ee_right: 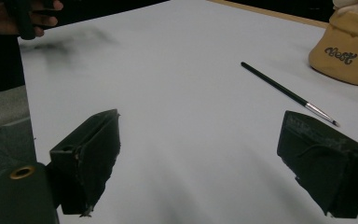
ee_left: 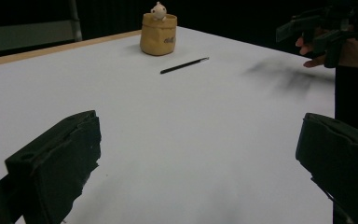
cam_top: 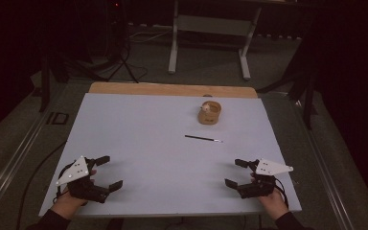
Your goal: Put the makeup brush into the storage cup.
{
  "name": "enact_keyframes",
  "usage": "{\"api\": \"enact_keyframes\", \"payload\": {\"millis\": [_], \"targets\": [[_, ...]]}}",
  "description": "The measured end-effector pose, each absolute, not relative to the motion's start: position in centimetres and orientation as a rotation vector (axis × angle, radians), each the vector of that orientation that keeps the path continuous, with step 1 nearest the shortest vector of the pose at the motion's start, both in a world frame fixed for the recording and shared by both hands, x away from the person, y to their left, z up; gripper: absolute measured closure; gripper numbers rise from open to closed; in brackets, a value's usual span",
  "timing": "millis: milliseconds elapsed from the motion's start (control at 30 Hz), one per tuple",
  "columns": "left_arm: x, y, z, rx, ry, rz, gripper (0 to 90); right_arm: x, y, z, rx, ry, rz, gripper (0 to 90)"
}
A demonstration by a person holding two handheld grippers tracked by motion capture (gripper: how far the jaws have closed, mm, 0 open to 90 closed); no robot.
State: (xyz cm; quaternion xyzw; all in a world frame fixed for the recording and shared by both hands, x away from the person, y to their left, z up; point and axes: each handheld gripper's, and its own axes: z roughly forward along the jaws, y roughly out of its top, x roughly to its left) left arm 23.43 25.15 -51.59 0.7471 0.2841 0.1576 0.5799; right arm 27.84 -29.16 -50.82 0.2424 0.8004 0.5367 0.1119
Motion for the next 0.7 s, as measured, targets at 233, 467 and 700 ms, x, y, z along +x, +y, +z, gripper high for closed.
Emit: {"api": "enact_keyframes", "payload": {"millis": [233,467,700], "targets": [[23.43,25.13,-51.55,1.745,0.663,0.366,0.0,27.83,-29.15,-50.77,0.7,2.353,1.581,13.2],[23.39,25.18,-51.52,1.741,0.662,0.364,0.0,27.81,-29.01,-50.81,0.691,2.373,1.588,13.6],[23.4,25.23,-51.48,1.739,0.663,0.367,0.0,27.66,-28.77,-50.59,0.671,2.376,1.588,13.8]]}}
